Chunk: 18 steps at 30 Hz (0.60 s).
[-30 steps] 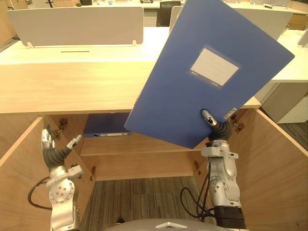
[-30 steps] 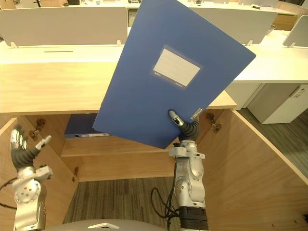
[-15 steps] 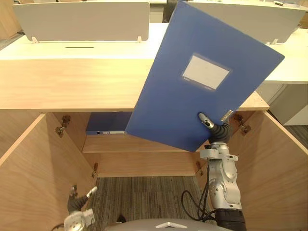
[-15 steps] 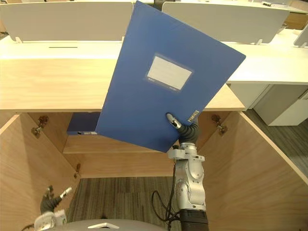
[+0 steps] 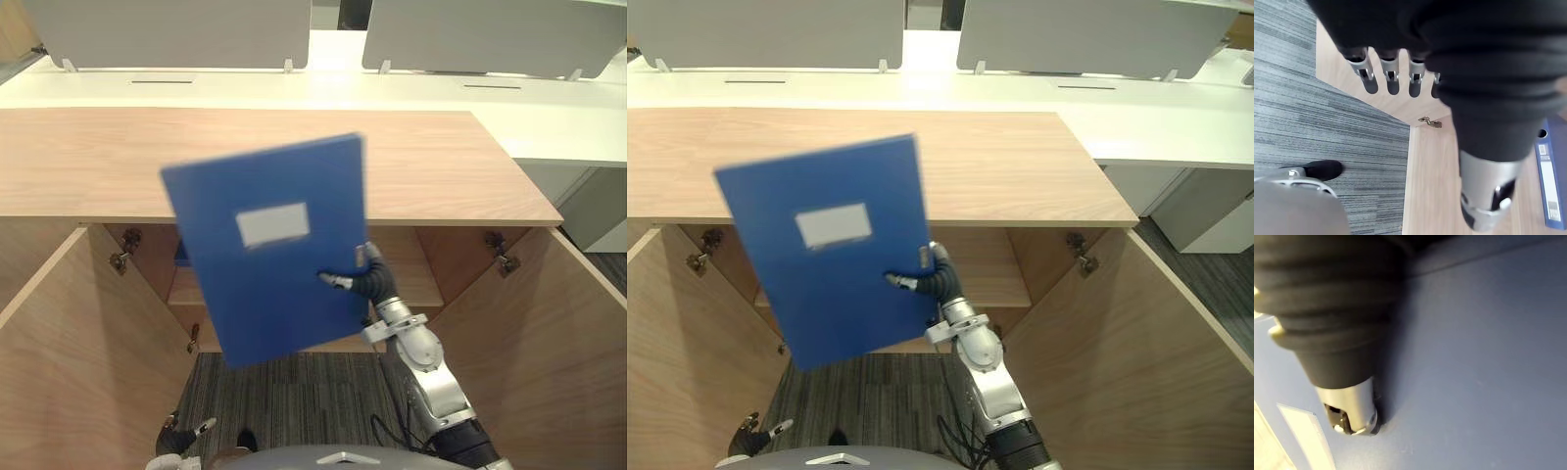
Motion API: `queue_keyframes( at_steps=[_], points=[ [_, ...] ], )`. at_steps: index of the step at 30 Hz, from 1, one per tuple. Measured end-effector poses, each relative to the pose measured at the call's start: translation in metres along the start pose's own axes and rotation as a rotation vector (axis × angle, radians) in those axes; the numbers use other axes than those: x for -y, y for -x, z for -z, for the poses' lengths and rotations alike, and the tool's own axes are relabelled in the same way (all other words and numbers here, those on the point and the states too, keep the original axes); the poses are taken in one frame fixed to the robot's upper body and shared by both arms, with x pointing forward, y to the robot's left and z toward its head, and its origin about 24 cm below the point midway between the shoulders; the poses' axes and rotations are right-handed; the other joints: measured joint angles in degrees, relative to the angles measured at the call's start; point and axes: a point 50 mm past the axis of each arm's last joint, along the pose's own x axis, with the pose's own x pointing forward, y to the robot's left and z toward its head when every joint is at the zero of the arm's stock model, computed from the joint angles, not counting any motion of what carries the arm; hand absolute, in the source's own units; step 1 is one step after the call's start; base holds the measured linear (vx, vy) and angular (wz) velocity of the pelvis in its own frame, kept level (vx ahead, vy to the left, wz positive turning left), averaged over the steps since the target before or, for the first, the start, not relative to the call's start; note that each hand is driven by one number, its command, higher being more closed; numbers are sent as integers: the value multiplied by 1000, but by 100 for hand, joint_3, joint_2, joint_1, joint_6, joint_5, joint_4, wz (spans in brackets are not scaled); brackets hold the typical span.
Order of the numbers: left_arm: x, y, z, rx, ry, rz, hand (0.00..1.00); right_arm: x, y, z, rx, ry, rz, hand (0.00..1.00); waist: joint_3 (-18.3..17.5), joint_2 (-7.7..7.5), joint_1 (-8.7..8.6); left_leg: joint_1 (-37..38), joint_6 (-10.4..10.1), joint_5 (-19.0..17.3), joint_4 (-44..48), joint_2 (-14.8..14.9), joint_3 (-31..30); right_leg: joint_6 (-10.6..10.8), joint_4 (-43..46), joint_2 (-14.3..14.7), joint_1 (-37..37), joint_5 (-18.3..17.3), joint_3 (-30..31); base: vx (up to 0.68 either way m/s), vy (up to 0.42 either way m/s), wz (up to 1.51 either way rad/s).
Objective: Walk over to the cabinet, pick up the folder, carry it to the office cabinet, place the folder inside the office cabinet, then close the office cabinet door
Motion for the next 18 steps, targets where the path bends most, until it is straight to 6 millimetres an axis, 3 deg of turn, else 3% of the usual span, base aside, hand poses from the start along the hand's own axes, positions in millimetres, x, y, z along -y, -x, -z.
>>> queue_keyframes(
  at_steps=[3, 5, 8, 14, 18],
  points=[
    [5, -4, -11, 35, -19, 18, 0, -8, -8, 2, -23, 95, -105, 100, 211, 39, 51, -165, 15, 27, 37, 22, 90, -11, 198, 10, -310, 1, 126, -34, 21, -18],
    [7, -10, -30, 87, -45, 30, 0, -9, -23, -4, 0, 191, -184, 100, 615, 40, 58, -558, 65, 65, 265, 54, 168, -15, 584, 17, -810, -2, 255, -55, 10, -15],
    [8, -19, -69, 193, -58, 34, 0, 0, -42, -13, 30, 290, -202, 100, 1293, 72, 40, -1707, 108, -432, 1723, 265, 24, -43, 1206, 49, -1549, -86, 271, -128, -16, 0],
    [11, -21, -93, 274, -65, 44, 0, 13, -47, -18, 34, 364, -194, 100, 1959, 178, 78, -3119, 112, -931, 3137, 454, -72, -12, 2662, 32, -3006, -558, 376, -186, 28, 2],
    [19, -16, -123, 406, -46, 59, 0, 28, -50, -32, 78, 336, -75, 100, 2224, 331, 106, -4062, 162, -1033, 3750, 607, -76, -59, 3318, 39, -3975, -702, 416, -155, 15, -5]
  ],
)
